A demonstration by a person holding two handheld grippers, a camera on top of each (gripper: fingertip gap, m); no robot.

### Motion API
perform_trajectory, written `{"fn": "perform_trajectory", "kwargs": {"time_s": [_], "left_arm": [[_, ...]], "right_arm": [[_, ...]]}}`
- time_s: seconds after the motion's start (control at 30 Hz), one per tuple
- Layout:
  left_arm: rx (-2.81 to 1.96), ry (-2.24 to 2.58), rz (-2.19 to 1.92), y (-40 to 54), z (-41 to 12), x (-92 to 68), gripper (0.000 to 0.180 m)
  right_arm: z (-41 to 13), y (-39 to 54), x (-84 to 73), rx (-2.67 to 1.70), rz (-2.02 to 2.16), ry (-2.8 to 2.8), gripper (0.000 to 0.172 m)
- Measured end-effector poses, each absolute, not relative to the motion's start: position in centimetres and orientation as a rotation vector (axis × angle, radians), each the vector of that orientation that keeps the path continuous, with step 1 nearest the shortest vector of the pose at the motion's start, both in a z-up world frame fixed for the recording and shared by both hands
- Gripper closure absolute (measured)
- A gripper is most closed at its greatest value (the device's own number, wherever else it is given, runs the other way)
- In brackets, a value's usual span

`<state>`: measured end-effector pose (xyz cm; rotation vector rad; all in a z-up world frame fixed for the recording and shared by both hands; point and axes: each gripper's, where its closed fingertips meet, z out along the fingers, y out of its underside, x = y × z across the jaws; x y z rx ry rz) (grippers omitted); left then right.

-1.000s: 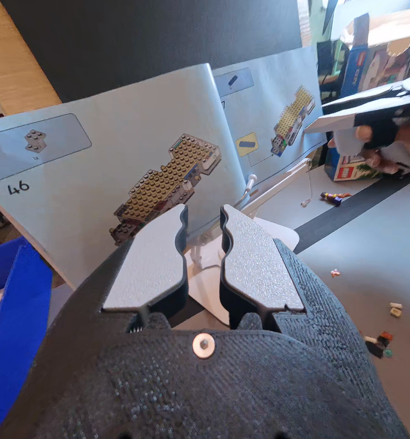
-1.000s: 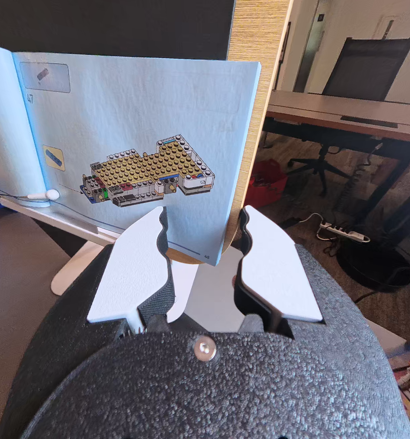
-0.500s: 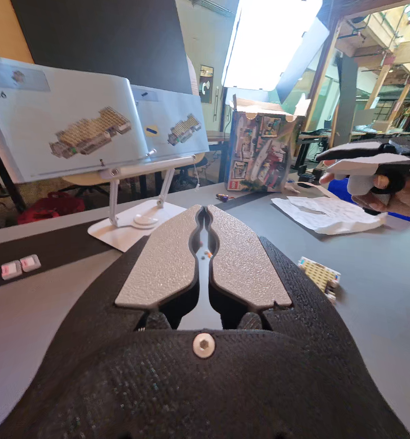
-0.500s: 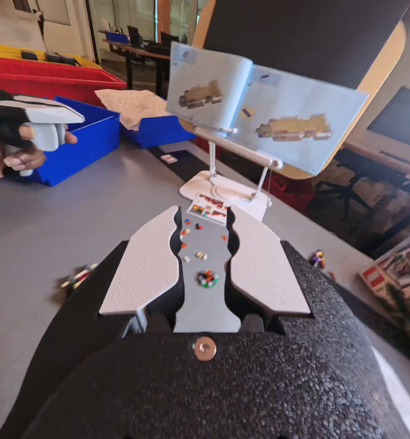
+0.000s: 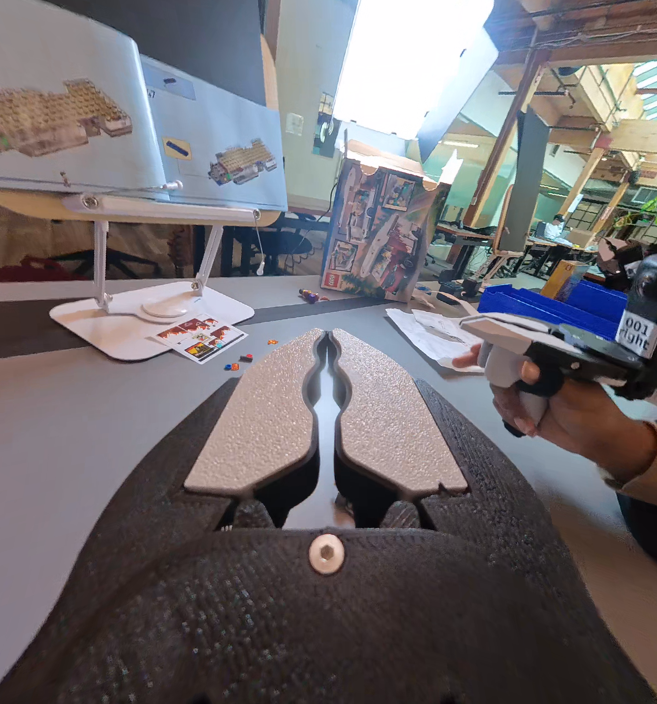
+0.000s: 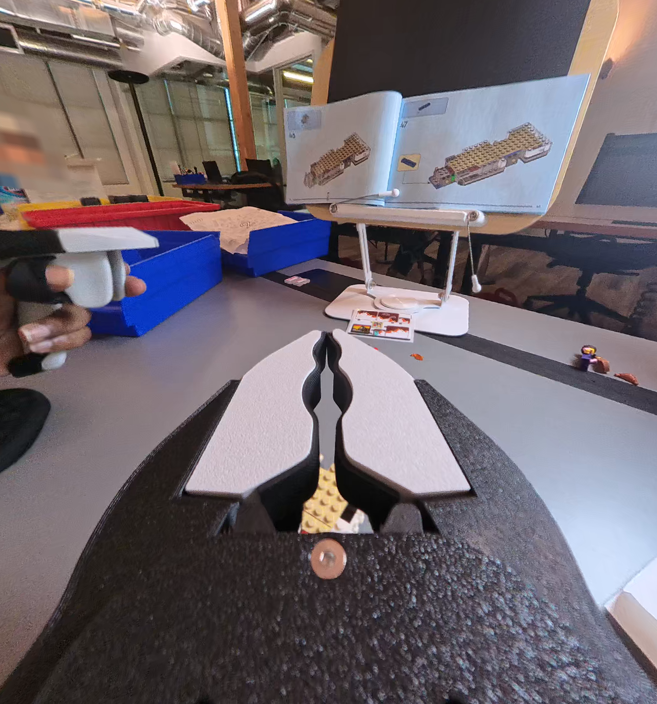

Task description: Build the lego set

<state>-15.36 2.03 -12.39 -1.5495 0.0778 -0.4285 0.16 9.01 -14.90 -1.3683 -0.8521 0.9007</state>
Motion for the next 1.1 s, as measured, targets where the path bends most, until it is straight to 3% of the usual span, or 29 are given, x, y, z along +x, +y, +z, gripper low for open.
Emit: {"fn": "perform_trajectory", "kwargs": {"time_s": [0.3, 0.47, 0.67, 1.1], "left_arm": [[-1.683, 0.308, -0.329, 5.2, -18.4, -14.2, 0.180], [-1.711, 0.354, -0.436, 5.3, -18.9, -12.8, 0.168], [-1.689, 0.447, -0.439, 4.6, -18.6, -11.2, 0.168], [-1.605, 0.407, -0.401, 3.9, -16.2, -11.8, 0.173]], "right_arm": [[-17.9, 11.1, 1.0, -1.435, 0.786, -0.919, 0.165], [-18.1, 11.6, 0.9, -1.485, 0.903, -0.868, 0.157], [-19.0, 12.0, 0.4, -1.521, 0.983, -0.833, 0.155], [-13.0, 13.4, -1.9, -1.277, 0.804, -0.815, 0.160]]}}
